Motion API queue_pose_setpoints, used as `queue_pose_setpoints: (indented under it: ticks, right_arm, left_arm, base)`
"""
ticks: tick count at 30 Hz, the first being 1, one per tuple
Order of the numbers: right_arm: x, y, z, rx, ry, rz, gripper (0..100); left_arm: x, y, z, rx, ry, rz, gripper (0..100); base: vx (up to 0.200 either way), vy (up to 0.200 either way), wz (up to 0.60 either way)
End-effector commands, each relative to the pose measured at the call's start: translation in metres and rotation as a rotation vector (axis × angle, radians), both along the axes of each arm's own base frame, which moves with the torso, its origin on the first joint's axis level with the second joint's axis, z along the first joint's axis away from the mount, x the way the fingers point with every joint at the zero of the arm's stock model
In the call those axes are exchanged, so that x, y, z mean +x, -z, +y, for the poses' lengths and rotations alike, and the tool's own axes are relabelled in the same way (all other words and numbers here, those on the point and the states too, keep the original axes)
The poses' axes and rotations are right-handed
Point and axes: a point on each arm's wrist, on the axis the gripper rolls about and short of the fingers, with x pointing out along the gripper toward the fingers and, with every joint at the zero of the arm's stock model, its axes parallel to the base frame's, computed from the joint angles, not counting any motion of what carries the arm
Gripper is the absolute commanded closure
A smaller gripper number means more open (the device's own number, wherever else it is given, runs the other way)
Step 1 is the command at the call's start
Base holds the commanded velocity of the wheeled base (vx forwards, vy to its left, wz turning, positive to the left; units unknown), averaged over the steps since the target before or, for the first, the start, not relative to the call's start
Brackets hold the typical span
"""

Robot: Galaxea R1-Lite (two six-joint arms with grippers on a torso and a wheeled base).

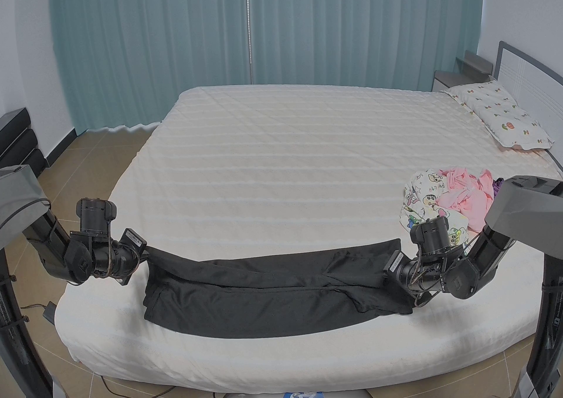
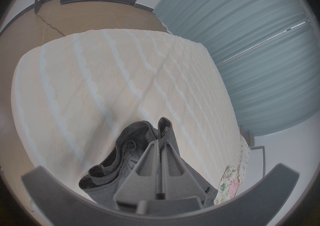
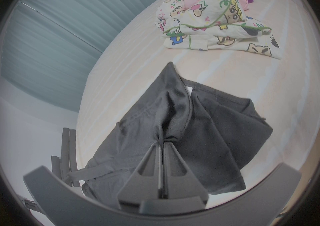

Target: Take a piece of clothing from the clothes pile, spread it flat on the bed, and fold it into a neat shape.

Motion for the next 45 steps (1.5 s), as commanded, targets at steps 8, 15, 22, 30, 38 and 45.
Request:
queue_pose_setpoints:
  ticks: [8,15,22,30,38,45]
  right_arm:
    - [0.045,-0.047,-0.009,0.066,0.06,-0.212,100]
    - [0.081,-0.063,-0.001,0.125,0.08,-0.374,100]
    - [0.074,-0.045,-0.002,0.099,0.07,-0.324,100]
    - [0.06,-0.032,-0.009,0.026,0.029,-0.284,100]
    - [0.045,-0.015,-0.01,-0.033,-0.021,-0.219,100]
    - [0.043,0.004,-0.008,-0.062,-0.043,-0.172,100]
  left_arm:
    - [0.026,-0.027,0.002,0.016,-0.008,-0.098,100]
    - [0.062,-0.048,0.007,0.06,-0.069,-0.183,100]
    - [0.054,-0.024,0.006,0.062,-0.06,-0.097,100]
    - [0.039,-0.004,0.006,0.13,0.0,-0.016,100]
    - [0.03,0.011,0.005,0.176,0.051,0.045,100]
    - [0.03,0.026,0.004,0.183,0.066,0.087,100]
  base:
    - [0.0,0.0,0.0]
    - [0.0,0.0,0.0]
    - [0.0,0.0,0.0]
    - [0.0,0.0,0.0]
    - [0.0,0.0,0.0]
    - [0.0,0.0,0.0]
